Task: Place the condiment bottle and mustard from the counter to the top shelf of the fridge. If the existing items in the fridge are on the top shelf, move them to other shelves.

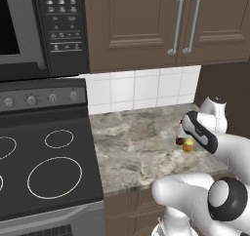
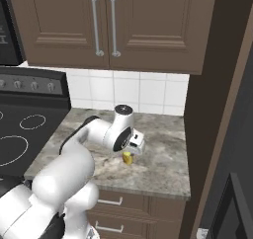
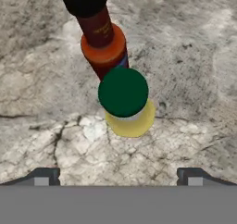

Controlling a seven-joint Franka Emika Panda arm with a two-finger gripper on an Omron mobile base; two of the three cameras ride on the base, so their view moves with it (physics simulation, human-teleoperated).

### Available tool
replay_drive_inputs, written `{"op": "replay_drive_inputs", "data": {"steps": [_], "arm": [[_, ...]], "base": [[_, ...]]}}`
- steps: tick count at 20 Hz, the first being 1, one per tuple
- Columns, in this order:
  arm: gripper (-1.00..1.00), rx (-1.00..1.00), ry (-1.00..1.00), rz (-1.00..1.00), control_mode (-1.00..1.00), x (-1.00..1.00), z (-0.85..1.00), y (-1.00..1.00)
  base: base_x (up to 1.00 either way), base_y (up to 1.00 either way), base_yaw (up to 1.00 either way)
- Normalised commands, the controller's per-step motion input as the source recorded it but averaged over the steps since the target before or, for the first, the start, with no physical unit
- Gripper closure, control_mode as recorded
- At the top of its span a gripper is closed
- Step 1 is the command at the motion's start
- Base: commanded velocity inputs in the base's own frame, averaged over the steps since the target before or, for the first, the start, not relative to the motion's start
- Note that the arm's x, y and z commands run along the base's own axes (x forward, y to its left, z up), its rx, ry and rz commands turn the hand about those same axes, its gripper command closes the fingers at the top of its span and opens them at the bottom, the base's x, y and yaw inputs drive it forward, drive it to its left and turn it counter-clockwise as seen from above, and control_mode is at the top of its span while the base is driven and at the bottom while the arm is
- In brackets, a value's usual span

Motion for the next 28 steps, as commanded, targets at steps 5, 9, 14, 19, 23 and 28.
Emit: {"op": "replay_drive_inputs", "data": {"steps": [5,9,14,19,23,28], "arm": [[-1.00,0.00,0.12,-0.20,-1.00,0.00,-0.29,-0.67],[-1.00,0.00,0.01,-0.01,-1.00,0.03,-0.04,-0.01],[-1.00,0.00,0.00,0.02,-1.00,-0.10,-0.17,0.03],[-1.00,0.00,0.00,0.02,-1.00,-0.01,0.00,0.06],[-1.00,-0.01,0.00,0.11,-1.00,-0.39,0.00,0.17],[-1.00,-0.01,0.00,0.11,-1.00,-0.07,0.00,0.09]], "base": [[0.00,0.00,0.00],[0.00,0.00,0.00],[0.00,0.00,0.00],[0.00,0.00,0.00],[0.00,0.00,0.00],[0.00,0.00,0.00]]}}
